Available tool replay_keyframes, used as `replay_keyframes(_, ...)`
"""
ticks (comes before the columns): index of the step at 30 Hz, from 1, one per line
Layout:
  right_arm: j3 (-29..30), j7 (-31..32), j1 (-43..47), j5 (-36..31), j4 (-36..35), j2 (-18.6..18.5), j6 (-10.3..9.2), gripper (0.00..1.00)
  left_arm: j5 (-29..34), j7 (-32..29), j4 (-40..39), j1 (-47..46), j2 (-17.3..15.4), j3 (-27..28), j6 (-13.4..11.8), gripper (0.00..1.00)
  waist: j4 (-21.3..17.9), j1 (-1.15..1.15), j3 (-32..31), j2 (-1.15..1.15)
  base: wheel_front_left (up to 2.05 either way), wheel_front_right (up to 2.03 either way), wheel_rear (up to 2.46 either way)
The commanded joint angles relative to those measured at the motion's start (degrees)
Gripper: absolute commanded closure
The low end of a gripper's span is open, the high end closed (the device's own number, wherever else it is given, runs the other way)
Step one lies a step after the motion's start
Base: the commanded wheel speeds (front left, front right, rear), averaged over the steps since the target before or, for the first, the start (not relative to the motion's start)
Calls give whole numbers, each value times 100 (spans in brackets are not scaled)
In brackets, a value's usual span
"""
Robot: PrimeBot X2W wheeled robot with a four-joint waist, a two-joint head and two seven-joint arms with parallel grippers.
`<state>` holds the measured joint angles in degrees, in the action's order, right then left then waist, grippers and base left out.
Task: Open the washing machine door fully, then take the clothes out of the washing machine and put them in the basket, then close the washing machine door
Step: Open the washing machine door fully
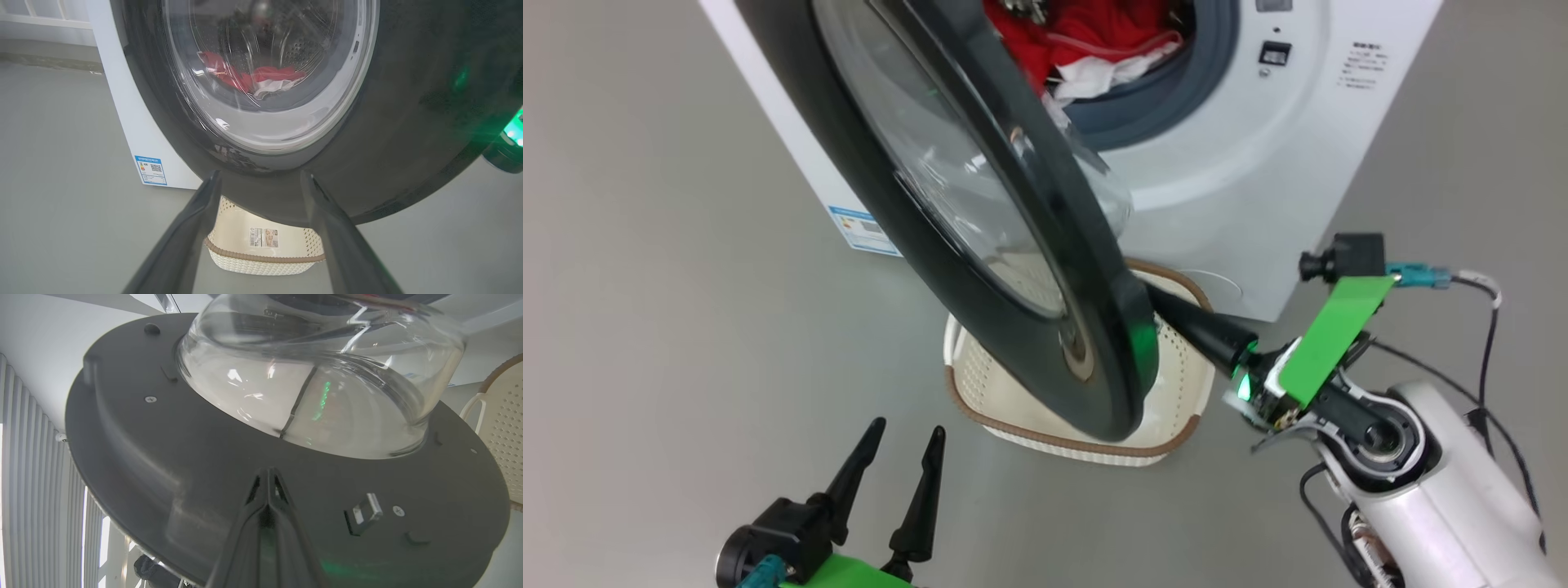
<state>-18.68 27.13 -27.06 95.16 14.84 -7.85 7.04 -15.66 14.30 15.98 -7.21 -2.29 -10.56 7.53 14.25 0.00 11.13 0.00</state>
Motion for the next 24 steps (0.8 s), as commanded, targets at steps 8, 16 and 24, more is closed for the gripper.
replay_keyframes(8,-219,267,262,-191,-232,291,45,100,-59,70,-121,82,-59,174,-78,0,464,0,-270,0,0,0,0)
replay_keyframes(16,-317,375,389,-218,-243,404,45,100,-66,70,-130,187,-59,141,-143,0,902,0,-440,0,0,0,0)
replay_keyframes(24,-375,397,500,-166,-255,467,45,100,-58,70,-136,291,-59,138,-179,0,1354,0,-629,0,0,0,0)
